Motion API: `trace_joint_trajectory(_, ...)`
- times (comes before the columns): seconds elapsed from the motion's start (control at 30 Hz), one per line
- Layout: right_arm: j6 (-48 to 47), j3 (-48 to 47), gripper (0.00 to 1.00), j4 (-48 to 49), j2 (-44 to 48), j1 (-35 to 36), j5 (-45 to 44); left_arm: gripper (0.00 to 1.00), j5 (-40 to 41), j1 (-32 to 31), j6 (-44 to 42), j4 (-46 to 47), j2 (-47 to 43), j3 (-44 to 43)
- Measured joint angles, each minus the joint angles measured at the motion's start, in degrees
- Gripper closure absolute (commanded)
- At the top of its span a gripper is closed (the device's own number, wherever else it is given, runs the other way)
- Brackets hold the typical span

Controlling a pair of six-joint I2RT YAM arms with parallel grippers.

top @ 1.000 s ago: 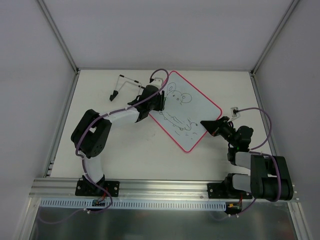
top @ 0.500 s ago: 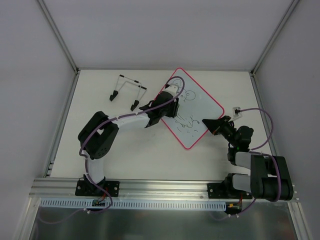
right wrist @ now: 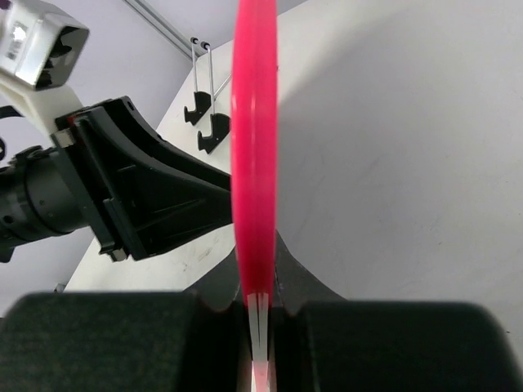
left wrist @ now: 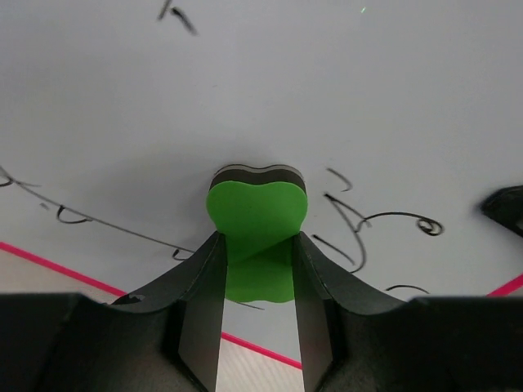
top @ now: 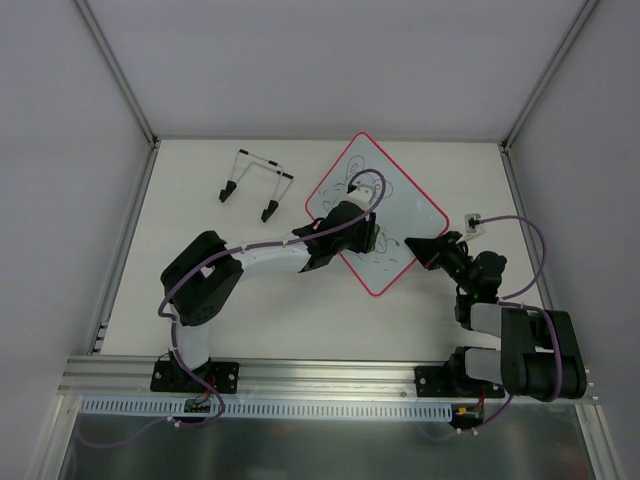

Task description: Erase the whiteboard

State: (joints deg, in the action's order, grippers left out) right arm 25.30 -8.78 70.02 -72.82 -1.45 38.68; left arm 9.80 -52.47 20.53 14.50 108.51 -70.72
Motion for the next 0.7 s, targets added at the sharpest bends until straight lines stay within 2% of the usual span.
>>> trace_joint_trajectory(0.2,-0.22,-0.50,1.00,0.13,-0.57,0.48,0.33,1.00,-0.79,5.99,6.34,2.78,-1.05,6.78)
trace_joint_trajectory(0.4,-0.94,-0.94,1.00,0.46,-0.76,1.33,0.79,1.00,-0.17,11.52,9.38,2.01,-0.90,9.94)
trace_joint_trajectory(0.7,-0.98,-1.33,1.00,0.92,-1.57,1.40,0.79,1.00,1.38,9.68,8.00,3.06,-0.72,9.86)
